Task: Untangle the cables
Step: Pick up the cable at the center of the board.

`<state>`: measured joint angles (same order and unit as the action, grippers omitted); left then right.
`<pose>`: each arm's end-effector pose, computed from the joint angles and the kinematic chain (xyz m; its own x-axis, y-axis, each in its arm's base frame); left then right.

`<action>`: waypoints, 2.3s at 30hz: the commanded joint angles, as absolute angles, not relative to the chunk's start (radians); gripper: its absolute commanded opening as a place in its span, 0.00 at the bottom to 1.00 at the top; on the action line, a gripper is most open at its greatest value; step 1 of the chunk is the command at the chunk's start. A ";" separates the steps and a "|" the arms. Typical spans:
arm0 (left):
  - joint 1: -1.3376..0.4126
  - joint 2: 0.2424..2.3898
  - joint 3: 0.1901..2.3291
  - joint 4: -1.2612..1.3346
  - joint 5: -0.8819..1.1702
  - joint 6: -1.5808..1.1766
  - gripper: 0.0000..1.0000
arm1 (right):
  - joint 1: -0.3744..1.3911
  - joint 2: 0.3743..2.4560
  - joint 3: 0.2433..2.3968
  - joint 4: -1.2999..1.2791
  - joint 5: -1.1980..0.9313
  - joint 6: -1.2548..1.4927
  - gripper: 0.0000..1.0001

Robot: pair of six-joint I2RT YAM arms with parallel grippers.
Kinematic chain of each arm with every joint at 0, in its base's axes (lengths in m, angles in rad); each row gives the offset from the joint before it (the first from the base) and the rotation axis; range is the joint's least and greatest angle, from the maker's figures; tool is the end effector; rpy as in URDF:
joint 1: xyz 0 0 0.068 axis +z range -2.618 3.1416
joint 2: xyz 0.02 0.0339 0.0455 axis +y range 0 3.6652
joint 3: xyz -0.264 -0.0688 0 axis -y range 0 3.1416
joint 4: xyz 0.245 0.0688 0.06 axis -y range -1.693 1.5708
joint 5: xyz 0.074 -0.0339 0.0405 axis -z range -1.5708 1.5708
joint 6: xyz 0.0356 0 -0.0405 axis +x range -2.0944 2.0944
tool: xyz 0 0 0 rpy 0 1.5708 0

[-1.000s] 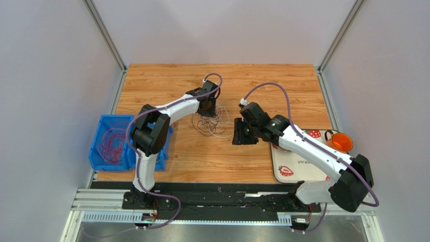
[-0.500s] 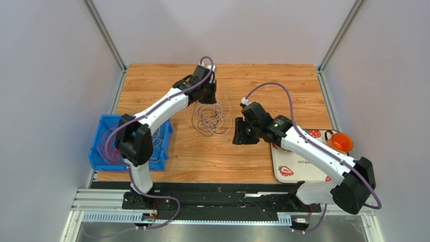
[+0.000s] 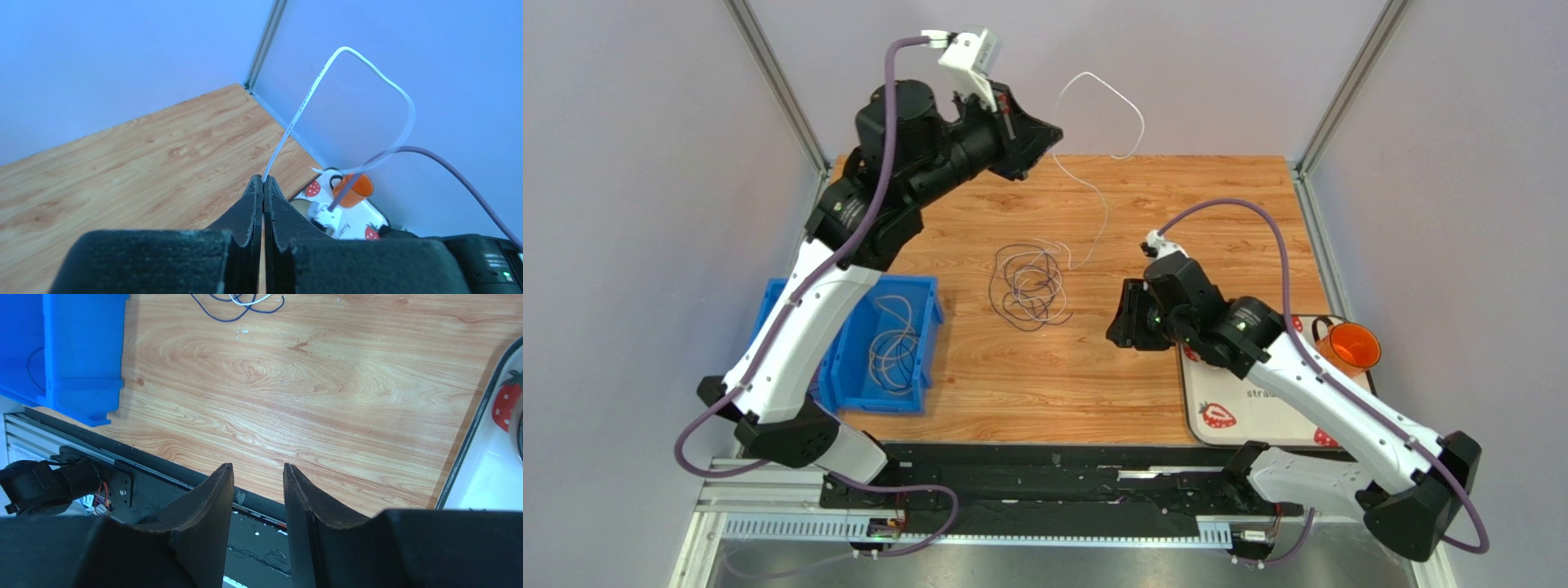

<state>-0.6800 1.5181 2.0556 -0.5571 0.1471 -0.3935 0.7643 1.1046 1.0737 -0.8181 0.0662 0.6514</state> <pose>0.2261 -0.1896 0.5520 -0.2963 -0.2482 -0.9223 0.6739 0.6300 -0.3860 0.1608 0.1508 0.3195 -0.8304 0.0420 -0.5555 -0.1955 0.9118 0.3611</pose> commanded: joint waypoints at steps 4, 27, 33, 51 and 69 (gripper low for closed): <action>-0.673 1.509 1.896 -0.632 -0.032 -0.371 0.00 | 0.759 0.930 1.017 -0.838 0.164 0.698 0.39; -0.696 1.520 1.362 -0.437 0.212 -0.617 0.00 | 0.758 0.807 0.954 -0.867 0.212 0.712 0.44; -0.696 1.710 1.460 -0.468 0.155 -0.563 0.00 | 0.759 0.831 0.959 -0.859 0.216 0.707 0.44; -0.675 2.183 1.756 -0.489 0.072 -0.434 0.00 | 0.753 0.926 0.956 -0.825 0.212 0.654 0.43; -0.678 2.148 1.743 -0.496 0.058 -0.456 0.37 | 0.744 0.927 0.940 -0.805 0.192 0.649 0.43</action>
